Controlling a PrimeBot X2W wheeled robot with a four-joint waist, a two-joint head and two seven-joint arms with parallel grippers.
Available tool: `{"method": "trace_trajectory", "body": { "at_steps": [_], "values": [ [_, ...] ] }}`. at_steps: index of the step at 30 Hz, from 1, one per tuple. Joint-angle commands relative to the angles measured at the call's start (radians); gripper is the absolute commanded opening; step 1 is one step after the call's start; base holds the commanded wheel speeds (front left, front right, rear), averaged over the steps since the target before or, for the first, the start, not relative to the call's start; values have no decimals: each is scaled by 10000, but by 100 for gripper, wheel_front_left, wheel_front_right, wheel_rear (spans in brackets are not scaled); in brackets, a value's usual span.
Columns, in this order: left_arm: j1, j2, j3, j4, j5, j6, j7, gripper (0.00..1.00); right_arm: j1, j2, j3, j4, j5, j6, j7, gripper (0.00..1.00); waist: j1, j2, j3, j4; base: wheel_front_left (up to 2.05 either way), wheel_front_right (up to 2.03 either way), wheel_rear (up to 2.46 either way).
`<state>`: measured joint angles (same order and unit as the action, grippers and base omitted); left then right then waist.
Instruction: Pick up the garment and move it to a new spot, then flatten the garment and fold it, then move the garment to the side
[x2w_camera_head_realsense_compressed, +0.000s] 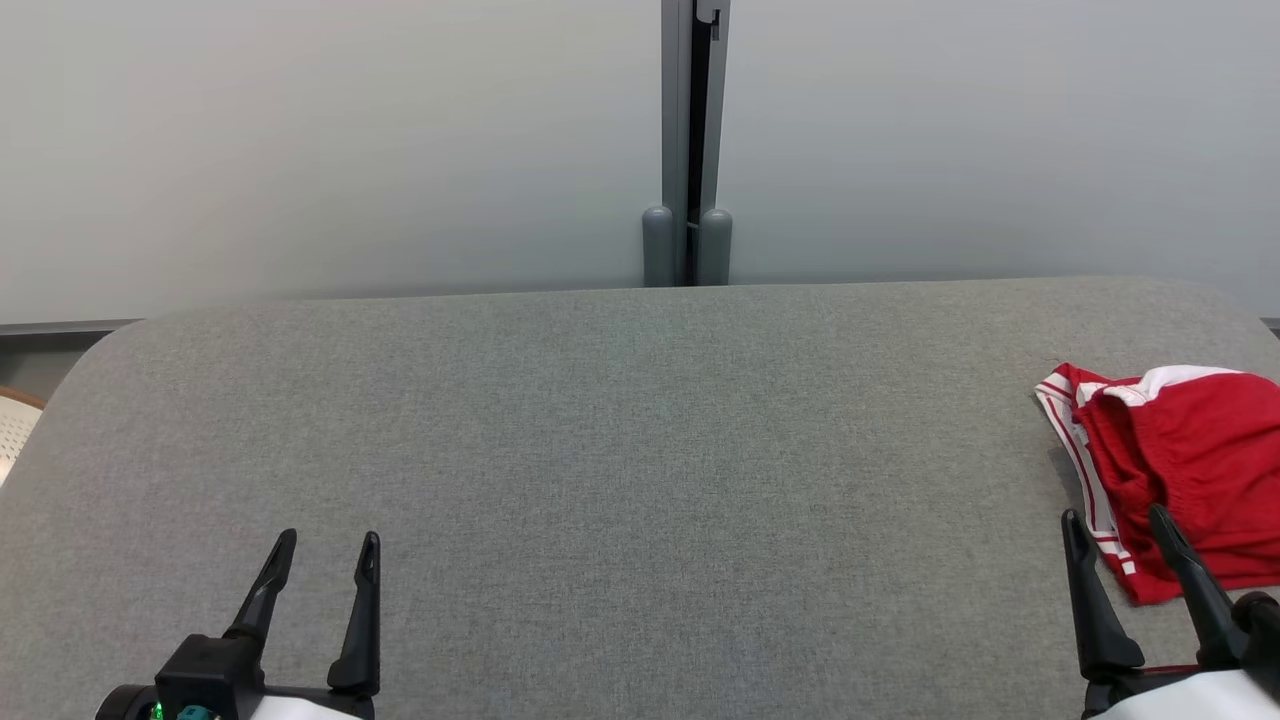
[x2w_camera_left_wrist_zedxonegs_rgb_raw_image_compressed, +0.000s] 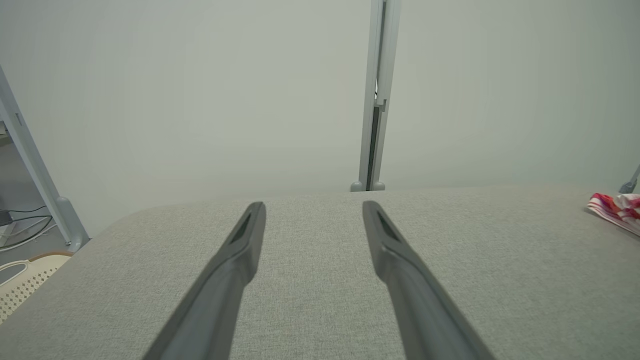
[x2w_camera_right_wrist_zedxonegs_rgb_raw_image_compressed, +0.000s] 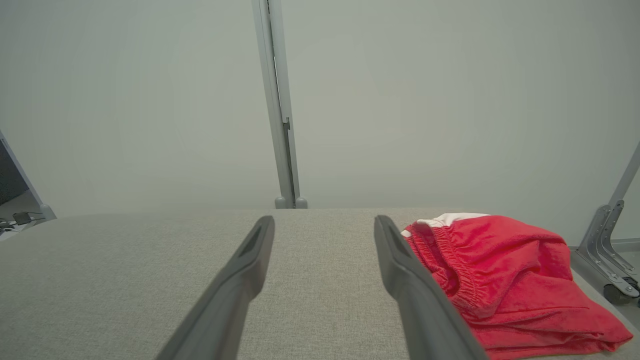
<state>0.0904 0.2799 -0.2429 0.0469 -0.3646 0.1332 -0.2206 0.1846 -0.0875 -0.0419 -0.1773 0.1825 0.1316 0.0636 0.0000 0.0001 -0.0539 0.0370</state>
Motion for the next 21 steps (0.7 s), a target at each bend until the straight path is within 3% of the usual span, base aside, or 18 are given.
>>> {"method": "trace_trajectory", "body": {
  "at_steps": [1, 15, 16, 21],
  "values": [
    [-94, 71, 8, 1, -36, 47, -18, 100, 88, -13, 9, -64, -42, -19, 33, 100, 0, -1, 6, 1, 0, 0, 0],
    [-206, 91, -48, 25, -164, 0, -107, 100, 54, 32, -1, -79, 73, -19, 69, 100, 0, -1, 61, -5, 0, 0, 0],
    [-68, 16, -49, 31, -118, -6, -71, 0, 0, 39, 5, 7, 43, 2, -12, 0, 0, -1, 60, -4, 0, 0, 0],
    [26, -210, 3, 240, -622, -98, 52, 0, -51, 103, 39, 329, 617, 1, -31, 0, 0, -1, 74, -14, 0, 0, 0]
  ]
}}
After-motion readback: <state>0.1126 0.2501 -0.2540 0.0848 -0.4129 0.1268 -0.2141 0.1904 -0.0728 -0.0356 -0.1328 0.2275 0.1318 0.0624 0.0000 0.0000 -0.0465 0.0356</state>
